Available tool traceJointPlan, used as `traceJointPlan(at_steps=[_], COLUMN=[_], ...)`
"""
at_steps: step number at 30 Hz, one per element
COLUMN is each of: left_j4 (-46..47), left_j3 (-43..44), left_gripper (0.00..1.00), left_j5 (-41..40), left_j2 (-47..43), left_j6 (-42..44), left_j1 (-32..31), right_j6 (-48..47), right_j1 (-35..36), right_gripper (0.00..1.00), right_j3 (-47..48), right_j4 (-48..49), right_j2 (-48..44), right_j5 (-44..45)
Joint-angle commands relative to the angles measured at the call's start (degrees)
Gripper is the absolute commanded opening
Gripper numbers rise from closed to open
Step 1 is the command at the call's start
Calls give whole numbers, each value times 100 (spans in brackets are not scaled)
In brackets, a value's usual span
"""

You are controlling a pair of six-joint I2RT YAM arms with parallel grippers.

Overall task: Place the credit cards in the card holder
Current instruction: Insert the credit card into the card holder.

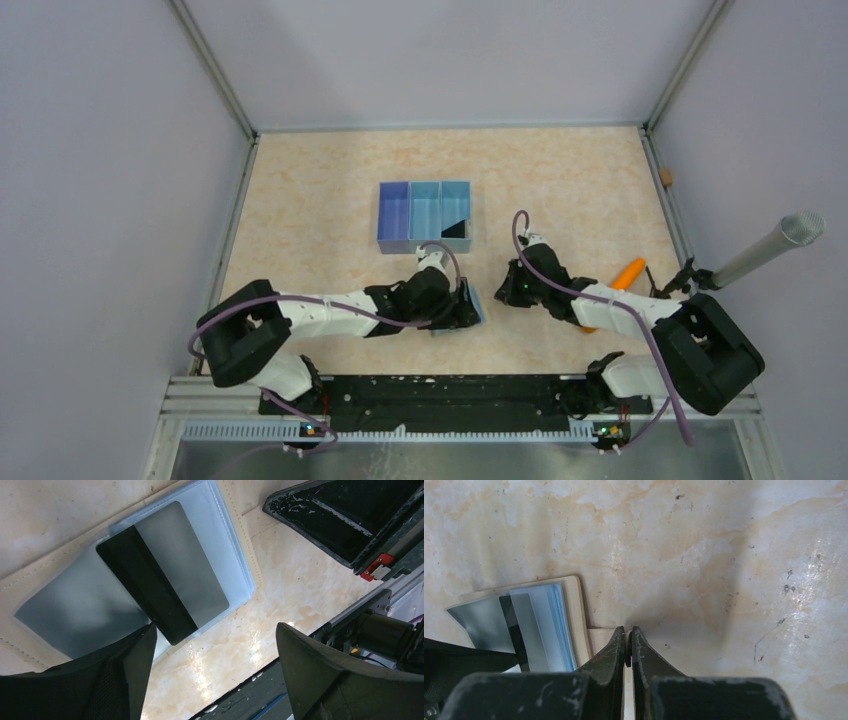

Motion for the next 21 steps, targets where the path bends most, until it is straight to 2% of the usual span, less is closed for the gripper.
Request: traceJointPlan(at_steps=[1, 15, 21], left_j4=[330, 865, 753], left_j3=[138, 243, 241], left_gripper=[92, 92, 92], left_j5=[-19, -245, -535], left_j2=[122, 232, 137], left_j6=[-76, 47, 118], left_j1=[16, 17, 78], right_j6=[-104, -76, -64], right_j1=[-20, -20, -20], right_gripper=[0, 0, 0], right_j3=[-195, -236, -243], right_j4=[-777, -670, -680], right_j2=[300, 402, 398], right_j5=[5, -46, -48])
